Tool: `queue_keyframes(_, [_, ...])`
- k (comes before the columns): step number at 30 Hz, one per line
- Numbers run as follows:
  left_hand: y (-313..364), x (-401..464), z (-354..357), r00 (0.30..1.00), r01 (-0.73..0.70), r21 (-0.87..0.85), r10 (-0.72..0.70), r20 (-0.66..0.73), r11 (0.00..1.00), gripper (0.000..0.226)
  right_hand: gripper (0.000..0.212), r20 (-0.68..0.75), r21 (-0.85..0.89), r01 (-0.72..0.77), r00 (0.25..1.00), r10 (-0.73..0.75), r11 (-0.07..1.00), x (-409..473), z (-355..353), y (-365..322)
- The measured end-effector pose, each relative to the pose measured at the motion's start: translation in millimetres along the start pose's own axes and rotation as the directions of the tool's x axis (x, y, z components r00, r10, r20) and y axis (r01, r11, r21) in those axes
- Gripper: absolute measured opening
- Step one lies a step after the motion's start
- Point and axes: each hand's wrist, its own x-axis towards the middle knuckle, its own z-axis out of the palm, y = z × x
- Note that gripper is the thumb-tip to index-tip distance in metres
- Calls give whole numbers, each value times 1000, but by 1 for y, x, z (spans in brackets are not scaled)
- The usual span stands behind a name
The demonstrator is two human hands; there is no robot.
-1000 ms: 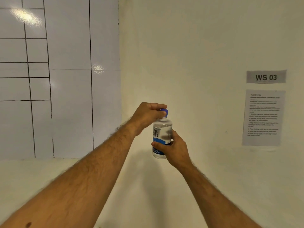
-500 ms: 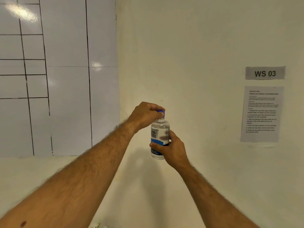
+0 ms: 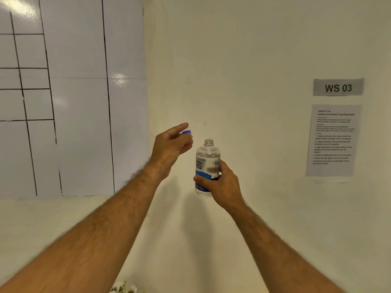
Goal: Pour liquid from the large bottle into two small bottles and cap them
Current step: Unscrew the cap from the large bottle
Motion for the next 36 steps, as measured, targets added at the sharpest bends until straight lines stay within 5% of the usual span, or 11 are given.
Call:
queue_keyframes(11, [-37,-25,-26,999,24,-36,-25,-33,999,20,60,9,-4,-29,1000,29,1000,-14,7,24])
queue_keyframes(18, [-82,-48,-45,996,86,153,-84,-21,984,34,62,13,-22,-71,997,71,997,-45,22,56])
queue_keyframes(36, [-244,-175,-103,919,386,297,-390,-46,874,32,77,64,-106,-393,914,401,913,-172,68,194])
